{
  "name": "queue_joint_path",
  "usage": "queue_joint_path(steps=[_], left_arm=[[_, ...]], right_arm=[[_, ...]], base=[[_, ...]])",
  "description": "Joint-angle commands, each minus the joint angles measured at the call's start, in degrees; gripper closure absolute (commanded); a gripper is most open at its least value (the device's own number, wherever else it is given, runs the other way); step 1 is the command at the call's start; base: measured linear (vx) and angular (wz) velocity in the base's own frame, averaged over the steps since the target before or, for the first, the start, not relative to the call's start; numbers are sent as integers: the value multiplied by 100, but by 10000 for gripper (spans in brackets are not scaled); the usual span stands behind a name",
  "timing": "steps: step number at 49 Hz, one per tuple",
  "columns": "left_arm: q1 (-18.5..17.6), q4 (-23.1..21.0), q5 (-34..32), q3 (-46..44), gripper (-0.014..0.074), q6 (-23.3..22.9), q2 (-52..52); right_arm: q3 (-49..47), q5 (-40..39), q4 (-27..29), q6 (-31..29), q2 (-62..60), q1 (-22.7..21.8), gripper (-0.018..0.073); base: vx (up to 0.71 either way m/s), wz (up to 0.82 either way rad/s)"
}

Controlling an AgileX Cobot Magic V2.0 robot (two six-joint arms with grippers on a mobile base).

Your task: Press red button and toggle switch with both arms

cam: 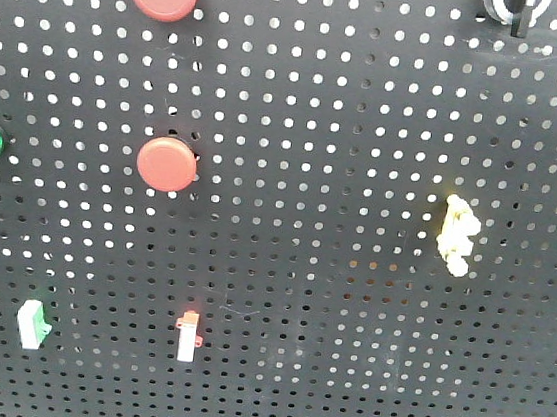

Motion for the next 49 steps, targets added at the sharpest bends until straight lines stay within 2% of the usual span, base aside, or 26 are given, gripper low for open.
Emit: queue_joint_path(steps=[1,4,8,12,20,23,26,31,40,49], left_arm=[[-11,-520,-237,-653,594,-2,167],[-15,-1003,18,-949,594,74,206],[-84,-1643,241,-1208,594,558,327],[-294,-2548,439,-1469,594,1555,460],[-737,-4911,1045,-1928,594,3829,984],[-846,-5543,1276,-2084,594,4353,1228],[-912,-5936,1376,-2270,594,4707,1479],[-928,-6178,1368,-2591,594,4696,1954],[-928,-6226,1602,-3178,594,4586,2647],[-928,-6266,1566,-3362,594,4513,3080]], right_arm=[[-271,-317,54,5,137,-26,562],[-271,-278,251,5,137,-26,562],[-271,-249,593,5,137,-26,562],[-271,-249,751,-56,137,-26,562],[-271,-249,745,-56,137,-26,562],[-271,-249,745,-56,137,-26,562],[-271,-249,745,-56,137,-26,562],[-271,-244,739,-56,137,-26,562],[-271,-243,734,-56,137,-26,562],[-271,-243,715,-56,137,-26,562]], base=[[0,0],[0,0],[0,0],[0,0],[0,0],[0,0],[0,0],[0,0],[0,0],[0,0]])
